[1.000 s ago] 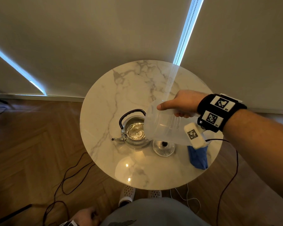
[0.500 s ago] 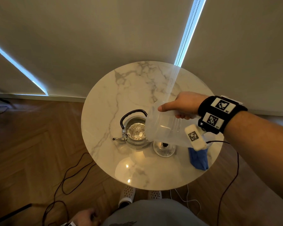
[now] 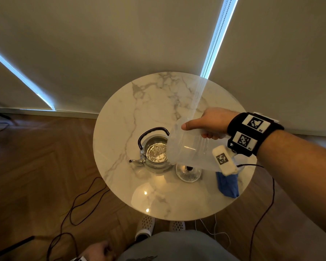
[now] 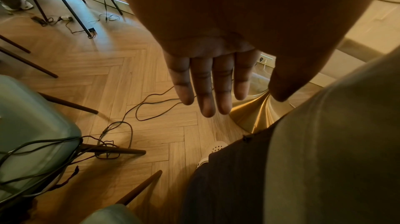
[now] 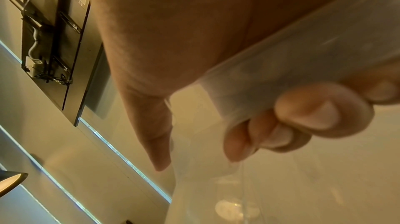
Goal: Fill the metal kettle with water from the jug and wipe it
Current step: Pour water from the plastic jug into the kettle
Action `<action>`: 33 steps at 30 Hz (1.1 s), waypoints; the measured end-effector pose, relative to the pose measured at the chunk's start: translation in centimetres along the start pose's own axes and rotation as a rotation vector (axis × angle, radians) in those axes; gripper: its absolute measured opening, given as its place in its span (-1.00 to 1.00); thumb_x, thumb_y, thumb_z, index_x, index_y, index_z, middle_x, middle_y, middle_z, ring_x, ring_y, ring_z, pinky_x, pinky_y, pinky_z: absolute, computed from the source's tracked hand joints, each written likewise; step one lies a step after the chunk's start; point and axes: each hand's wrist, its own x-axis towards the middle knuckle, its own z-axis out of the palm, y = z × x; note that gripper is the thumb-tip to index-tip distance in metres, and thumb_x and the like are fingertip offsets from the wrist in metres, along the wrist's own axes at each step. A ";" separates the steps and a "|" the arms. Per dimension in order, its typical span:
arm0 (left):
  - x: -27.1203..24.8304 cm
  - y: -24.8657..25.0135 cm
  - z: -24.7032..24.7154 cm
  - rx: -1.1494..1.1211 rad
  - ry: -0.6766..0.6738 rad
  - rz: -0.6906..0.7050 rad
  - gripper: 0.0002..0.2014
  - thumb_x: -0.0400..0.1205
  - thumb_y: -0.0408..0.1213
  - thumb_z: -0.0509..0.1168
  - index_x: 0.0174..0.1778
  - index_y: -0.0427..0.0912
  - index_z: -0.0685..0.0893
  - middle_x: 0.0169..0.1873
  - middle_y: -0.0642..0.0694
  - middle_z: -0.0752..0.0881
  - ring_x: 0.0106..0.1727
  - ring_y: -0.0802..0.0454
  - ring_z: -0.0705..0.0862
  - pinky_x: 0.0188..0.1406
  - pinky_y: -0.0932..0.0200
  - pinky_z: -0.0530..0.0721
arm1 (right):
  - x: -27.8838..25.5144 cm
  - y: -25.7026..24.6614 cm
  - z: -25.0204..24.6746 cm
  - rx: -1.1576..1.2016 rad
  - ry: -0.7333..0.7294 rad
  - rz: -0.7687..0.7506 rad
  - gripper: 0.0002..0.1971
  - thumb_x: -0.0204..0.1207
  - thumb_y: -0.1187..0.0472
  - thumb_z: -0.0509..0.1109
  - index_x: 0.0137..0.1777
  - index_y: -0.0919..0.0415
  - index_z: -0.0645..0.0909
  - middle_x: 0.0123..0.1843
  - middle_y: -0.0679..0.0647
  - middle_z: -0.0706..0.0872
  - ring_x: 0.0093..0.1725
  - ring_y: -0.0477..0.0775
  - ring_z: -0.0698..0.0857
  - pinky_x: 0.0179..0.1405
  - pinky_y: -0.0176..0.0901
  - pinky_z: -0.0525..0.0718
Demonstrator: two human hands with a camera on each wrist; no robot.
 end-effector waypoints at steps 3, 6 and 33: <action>0.3 0.3 0.2 0.346 0.000 0.070 -0.77 0.62 -0.27 0.32 -0.27 -0.29 0.77 0.00 -0.29 0.74 0.47 -0.09 0.54 0.46 0.21 0.34 | 0.0 0.0 0.0 0.003 0.002 0.006 -0.29 0.28 -0.53 0.45 -0.27 0.23 0.77 -0.49 0.05 0.70 -0.46 0.04 0.61 -0.37 -0.13 0.59; 1.3 -0.3 -0.1 0.483 -0.039 0.152 -0.62 0.70 -0.43 0.20 0.33 -0.67 0.54 0.48 -0.42 0.46 0.60 -0.15 0.36 0.58 0.17 0.17 | 0.0 0.0 0.0 0.004 0.001 0.006 -0.29 0.28 -0.53 0.45 -0.26 0.22 0.77 -0.50 0.04 0.70 -0.49 0.03 0.59 -0.39 -0.14 0.57; -5.0 8.5 -4.2 0.064 0.179 0.355 -0.84 0.52 0.06 0.41 -0.18 0.10 0.62 -0.24 0.11 0.72 -0.22 0.27 0.64 -0.12 0.36 0.55 | -0.6 7.6 3.4 0.488 0.009 -0.114 -0.42 0.38 -0.35 0.53 -0.41 0.22 0.68 -0.51 0.09 0.66 -0.48 0.04 0.59 -0.26 -0.05 0.63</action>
